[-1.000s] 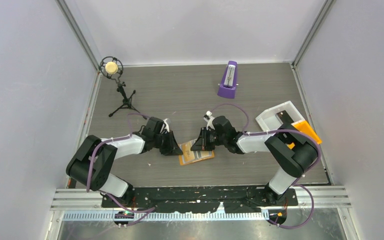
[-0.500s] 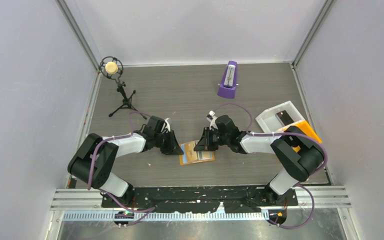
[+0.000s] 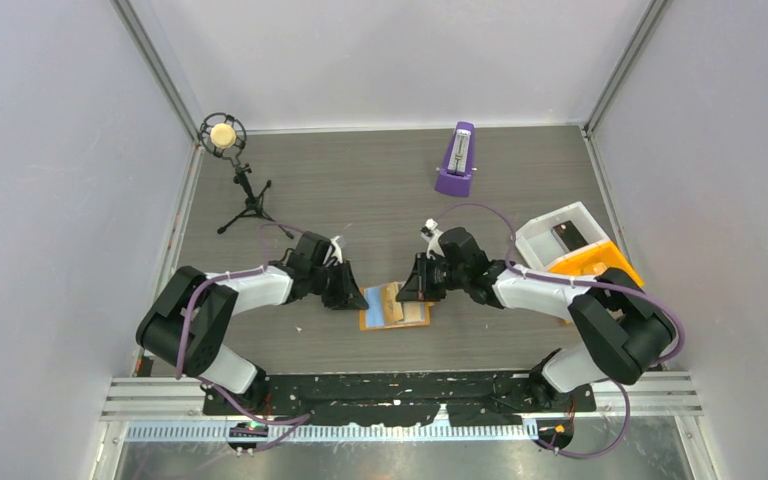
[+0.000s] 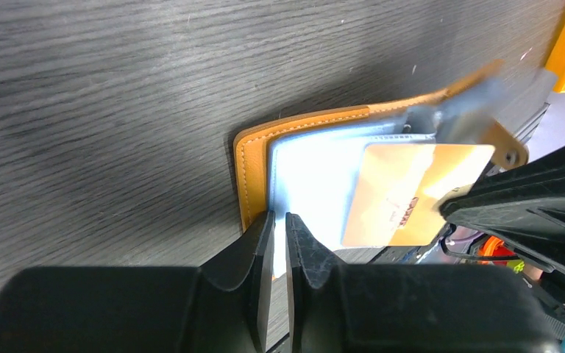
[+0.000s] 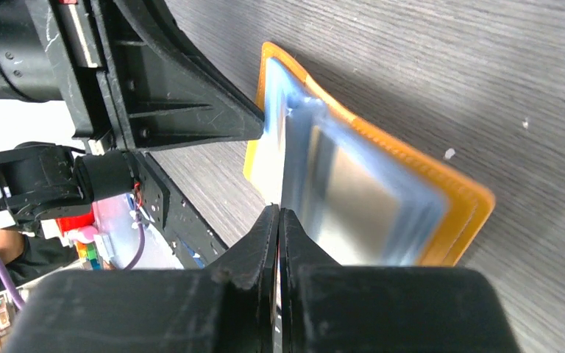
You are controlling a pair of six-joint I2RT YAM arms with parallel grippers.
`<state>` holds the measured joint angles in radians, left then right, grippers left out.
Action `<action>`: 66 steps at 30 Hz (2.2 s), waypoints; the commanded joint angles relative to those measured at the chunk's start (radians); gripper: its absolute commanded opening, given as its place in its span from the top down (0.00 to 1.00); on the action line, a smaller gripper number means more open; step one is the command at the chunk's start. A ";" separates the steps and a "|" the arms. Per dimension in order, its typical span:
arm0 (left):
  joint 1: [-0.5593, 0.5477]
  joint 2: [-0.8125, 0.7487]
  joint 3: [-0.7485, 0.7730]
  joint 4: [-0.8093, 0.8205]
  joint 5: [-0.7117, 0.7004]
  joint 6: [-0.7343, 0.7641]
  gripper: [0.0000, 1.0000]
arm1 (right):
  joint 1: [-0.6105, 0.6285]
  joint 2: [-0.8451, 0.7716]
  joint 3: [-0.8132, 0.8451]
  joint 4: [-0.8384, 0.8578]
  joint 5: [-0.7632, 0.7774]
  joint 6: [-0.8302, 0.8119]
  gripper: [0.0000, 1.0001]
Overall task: Take the credit cards out of the card holder
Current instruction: Remove the credit card from the card holder, then place the credit card in the storage box.
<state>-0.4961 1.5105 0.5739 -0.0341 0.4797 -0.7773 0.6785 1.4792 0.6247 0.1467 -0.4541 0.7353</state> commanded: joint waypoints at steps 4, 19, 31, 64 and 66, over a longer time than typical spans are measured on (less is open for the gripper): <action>-0.004 0.038 -0.030 -0.135 -0.147 0.072 0.84 | -0.013 -0.072 0.038 -0.032 -0.040 -0.009 0.92; -0.005 -0.050 -0.034 -0.176 -0.139 0.085 0.81 | -0.053 -0.242 0.065 -0.238 0.098 -0.038 0.95; -0.021 -0.392 0.100 -0.382 -0.104 0.093 0.44 | -0.065 -0.307 0.151 -0.316 -0.165 -0.227 0.95; -0.079 -0.504 0.102 -0.091 0.304 0.032 1.00 | 0.007 -0.364 0.187 -0.264 -0.290 -0.183 0.83; -0.087 -0.503 0.100 -0.082 0.278 0.015 1.00 | -0.011 -0.394 0.199 -0.321 -0.235 -0.176 0.67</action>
<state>-0.5602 1.0084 0.6792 -0.2230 0.7647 -0.7086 0.6807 1.1584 0.7624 -0.1940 -0.7700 0.5331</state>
